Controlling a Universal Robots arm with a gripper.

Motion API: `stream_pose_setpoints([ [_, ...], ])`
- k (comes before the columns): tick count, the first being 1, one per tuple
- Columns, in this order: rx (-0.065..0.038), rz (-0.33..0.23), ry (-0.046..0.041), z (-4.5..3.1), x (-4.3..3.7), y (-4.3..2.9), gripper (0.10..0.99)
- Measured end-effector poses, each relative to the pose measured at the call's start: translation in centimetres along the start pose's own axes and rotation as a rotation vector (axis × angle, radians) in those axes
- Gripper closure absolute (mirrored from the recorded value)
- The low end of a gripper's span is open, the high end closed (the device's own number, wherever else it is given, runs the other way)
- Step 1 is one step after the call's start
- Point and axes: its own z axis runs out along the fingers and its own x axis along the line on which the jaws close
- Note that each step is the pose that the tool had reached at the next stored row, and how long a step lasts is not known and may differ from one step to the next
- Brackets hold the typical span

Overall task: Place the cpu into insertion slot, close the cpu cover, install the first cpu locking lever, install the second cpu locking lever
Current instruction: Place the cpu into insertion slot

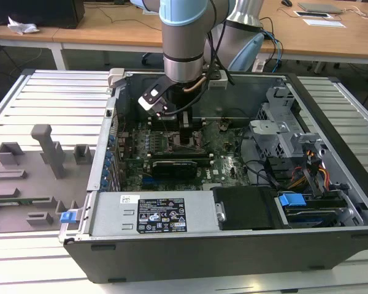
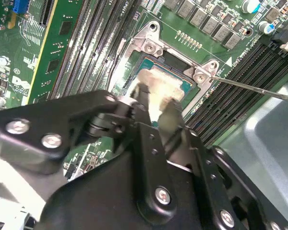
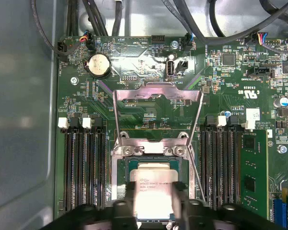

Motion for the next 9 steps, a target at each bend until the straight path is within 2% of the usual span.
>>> stream_pose_setpoints([
  [1, 0.0, 0.0, 0.0001, 0.0, 0.0, 0.0, 0.765],
  [3, 0.0, 0.0, 0.0001, -0.01, 0.0, 0.0, 0.886],
  [4, 0.0, 0.0, 0.0, -0.01, 0.0, 0.0, 0.886],
  [6, 0.0, 0.0, 0.0001, -0.02, 0.0, 0.0, 0.98],
  [9, 0.0, 0.0, 0.0, -0.03, 0.0, 0.0, 0.98],
])
